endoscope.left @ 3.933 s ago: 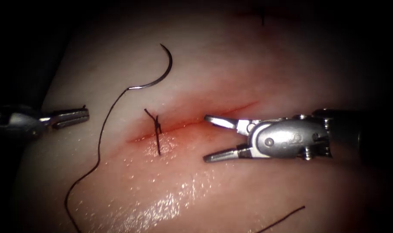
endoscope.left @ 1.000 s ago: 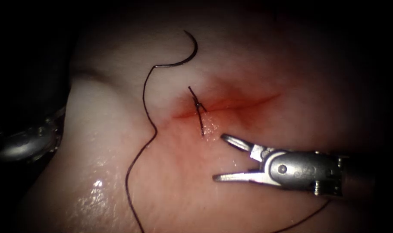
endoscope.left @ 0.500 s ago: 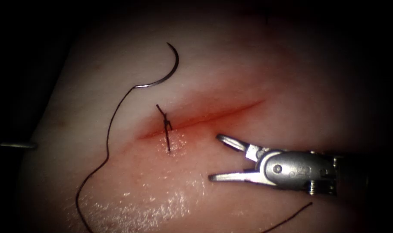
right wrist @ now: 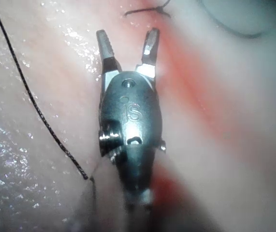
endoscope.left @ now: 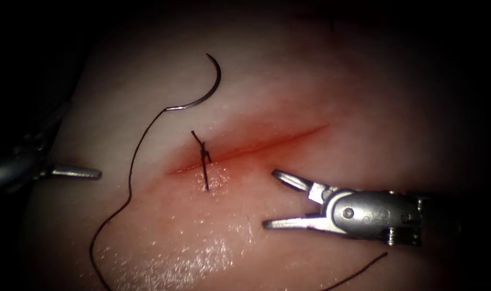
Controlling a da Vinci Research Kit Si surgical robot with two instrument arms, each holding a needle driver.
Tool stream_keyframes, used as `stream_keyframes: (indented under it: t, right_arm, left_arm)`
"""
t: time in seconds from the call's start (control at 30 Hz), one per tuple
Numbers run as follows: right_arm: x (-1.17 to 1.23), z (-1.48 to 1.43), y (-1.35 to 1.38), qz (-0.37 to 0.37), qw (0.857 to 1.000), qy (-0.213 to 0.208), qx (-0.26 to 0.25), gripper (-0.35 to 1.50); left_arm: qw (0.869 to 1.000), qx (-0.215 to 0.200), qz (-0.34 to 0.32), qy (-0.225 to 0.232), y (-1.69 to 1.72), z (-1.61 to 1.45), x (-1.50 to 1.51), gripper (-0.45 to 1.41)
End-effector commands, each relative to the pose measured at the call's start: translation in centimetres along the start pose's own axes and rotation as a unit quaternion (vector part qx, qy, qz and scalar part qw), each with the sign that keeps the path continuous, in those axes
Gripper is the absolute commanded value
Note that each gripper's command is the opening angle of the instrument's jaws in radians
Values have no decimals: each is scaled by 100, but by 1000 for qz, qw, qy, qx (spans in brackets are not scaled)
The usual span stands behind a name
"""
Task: Wound Closure
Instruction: Pick up needle with left end-effector
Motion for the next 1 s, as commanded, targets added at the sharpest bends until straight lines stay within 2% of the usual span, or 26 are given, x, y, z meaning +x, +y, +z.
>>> stream_keyframes:
  t: [0.03,0.07,0.1,0.13,0.23,0.3,0.4,0.5,0.63,0.67,0.7,0.73,0.77,0.8,0.83,0.9,0.93,1.0]
  right_arm:
    - [-1,9,0,2,1000,1,-1,148]
    - [1,9,3,7,1000,0,-1,147]
    - [1,9,3,7,1000,0,-1,147]
    - [2,8,6,8,1000,-2,-1,145]
    - [8,7,13,13,1000,-4,-3,145]
    - [13,6,17,16,1000,-5,-3,145]
    - [18,5,16,19,1000,-2,-5,143]
    - [18,4,14,21,1000,-2,-5,143]
    - [17,0,12,44,999,-1,-3,140]
    - [16,-2,12,47,999,-2,-6,138]
    - [15,-5,13,62,998,-4,-13,138]
    - [15,-5,13,62,998,-4,-13,138]
    - [15,-7,13,67,998,-5,-15,138]
    - [14,-10,14,73,997,-11,-16,138]
    - [14,-13,14,77,997,-18,-21,137]
    - [13,-17,15,83,996,-25,-25,137]
    - [12,-20,16,83,996,-35,-25,135]
    - [12,-21,16,85,995,-40,-24,133]
  left_arm:
    - [998,-29,-42,28,15,28,-3,68]
    - [994,-61,-78,48,25,44,-5,68]
    - [994,-61,-78,48,25,44,-5,68]
    - [989,-81,-106,59,29,54,-7,68]
    - [970,-145,-176,86,36,76,-13,69]
    - [966,-155,-188,91,37,86,-17,68]
    - [966,-130,-208,80,29,106,-23,66]
    - [966,-124,-215,78,24,112,-24,66]
    - [974,-41,-219,46,4,123,-19,64]
    - [977,-27,-209,37,0,126,-17,59]
    - [983,-13,-180,19,-10,131,-15,27]
    - [983,-13,-180,19,-10,131,-15,27]
    - [985,-8,-174,8,-16,135,-14,12]
    - [986,-1,-165,-3,-19,138,-14,9]
    - [987,32,-155,-37,-27,146,-14,10]
    - [987,60,-134,-71,-34,154,-15,14]
    - [983,78,-124,-107,-42,163,-16,24]
    - [983,79,-121,-117,-46,168,-17,26]
